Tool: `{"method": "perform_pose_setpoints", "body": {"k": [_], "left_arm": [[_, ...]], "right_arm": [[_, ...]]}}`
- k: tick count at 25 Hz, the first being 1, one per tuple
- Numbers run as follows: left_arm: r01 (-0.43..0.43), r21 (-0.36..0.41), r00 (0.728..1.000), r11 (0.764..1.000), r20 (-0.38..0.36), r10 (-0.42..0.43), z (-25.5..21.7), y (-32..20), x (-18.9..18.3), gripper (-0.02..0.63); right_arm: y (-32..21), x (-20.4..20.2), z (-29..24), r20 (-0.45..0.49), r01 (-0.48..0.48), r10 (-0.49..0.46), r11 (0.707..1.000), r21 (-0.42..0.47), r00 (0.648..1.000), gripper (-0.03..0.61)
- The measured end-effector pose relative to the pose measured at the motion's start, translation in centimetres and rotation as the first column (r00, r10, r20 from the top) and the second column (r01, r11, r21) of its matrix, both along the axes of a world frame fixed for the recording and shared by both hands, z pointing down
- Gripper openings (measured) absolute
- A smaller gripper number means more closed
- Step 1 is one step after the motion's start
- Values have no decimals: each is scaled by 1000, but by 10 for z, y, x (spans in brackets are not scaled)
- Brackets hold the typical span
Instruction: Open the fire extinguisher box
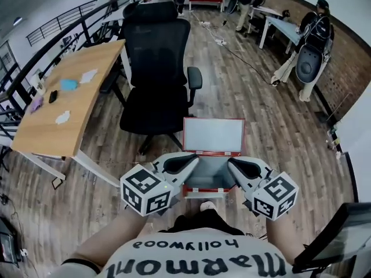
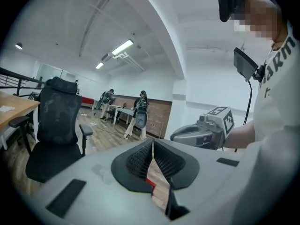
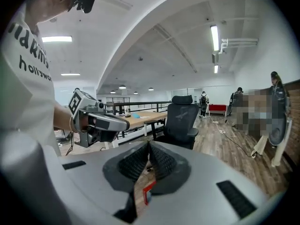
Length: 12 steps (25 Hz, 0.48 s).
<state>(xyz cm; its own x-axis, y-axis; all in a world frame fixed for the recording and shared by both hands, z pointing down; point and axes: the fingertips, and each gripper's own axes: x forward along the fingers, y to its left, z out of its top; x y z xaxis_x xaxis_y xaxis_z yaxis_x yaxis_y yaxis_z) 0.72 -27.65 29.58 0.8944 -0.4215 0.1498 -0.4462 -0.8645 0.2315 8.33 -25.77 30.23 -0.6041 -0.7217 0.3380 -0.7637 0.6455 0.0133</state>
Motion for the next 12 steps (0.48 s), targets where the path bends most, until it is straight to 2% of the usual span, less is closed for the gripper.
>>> {"method": "perform_pose_setpoints", "body": {"k": [3, 8, 12], "left_arm": [[-14, -37, 1000, 999, -16, 13, 0, 11, 6, 12], [3, -18, 999, 1000, 42, -2, 5, 24, 23, 11], [71, -96, 997, 993, -10, -72, 5, 36, 29, 11]], "right_arm": [[26, -1, -1, -38, 25, -26, 1000, -19, 999, 14], [49, 11, 11, -33, 58, -61, 995, -83, 998, 14], [64, 25, 13, -45, 88, -93, 990, -110, 995, 14]]}}
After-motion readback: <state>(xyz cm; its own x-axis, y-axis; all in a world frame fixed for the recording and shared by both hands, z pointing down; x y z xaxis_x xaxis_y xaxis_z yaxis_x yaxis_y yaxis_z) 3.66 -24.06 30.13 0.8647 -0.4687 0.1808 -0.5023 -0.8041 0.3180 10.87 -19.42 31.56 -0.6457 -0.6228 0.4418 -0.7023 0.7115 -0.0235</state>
